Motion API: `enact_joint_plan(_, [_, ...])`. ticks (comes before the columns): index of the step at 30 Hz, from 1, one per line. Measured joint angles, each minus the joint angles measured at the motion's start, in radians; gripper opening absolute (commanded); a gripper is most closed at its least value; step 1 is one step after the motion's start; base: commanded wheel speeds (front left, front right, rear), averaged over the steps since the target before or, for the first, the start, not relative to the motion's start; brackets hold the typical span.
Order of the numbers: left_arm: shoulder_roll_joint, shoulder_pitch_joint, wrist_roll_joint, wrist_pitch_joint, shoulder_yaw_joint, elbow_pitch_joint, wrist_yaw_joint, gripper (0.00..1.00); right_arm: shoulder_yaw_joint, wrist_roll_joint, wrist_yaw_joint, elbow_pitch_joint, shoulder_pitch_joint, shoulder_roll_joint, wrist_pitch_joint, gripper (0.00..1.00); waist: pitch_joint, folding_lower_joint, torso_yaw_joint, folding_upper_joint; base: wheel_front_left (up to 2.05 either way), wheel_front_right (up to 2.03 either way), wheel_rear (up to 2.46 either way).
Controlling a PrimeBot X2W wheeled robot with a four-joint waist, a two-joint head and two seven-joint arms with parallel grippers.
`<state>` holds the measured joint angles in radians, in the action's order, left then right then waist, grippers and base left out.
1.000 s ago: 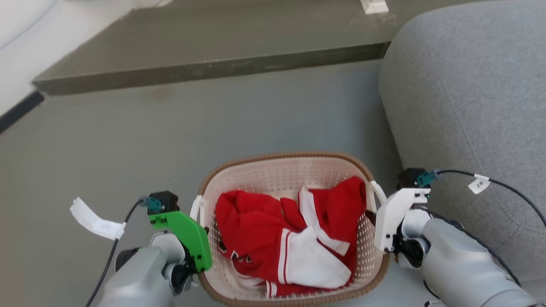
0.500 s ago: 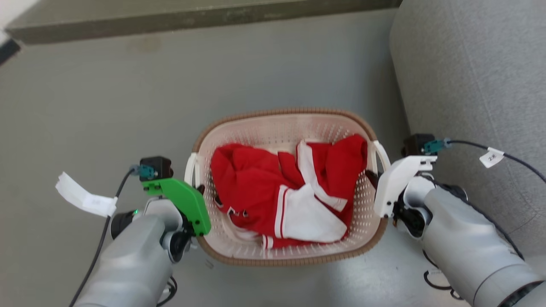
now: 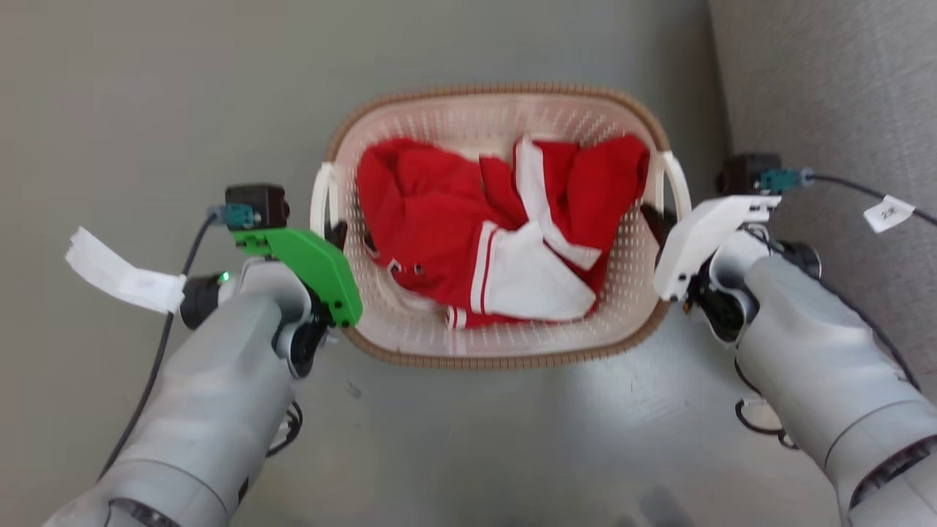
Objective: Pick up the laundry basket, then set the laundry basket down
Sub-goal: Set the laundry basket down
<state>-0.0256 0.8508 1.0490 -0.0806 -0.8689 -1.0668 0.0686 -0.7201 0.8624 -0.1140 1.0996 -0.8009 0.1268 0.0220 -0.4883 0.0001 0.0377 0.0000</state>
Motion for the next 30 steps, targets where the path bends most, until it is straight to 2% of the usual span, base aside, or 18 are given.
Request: enact_joint_plan(30, [0.007,0.141,0.006,-0.108,0.025,-0.001,0.003,0.0,0.007,0.0,-0.009,-0.011,-0.136,0.027,0.122,0.0,-0.319,0.0,-0.026,0.0,0.0,0.0,0.0])
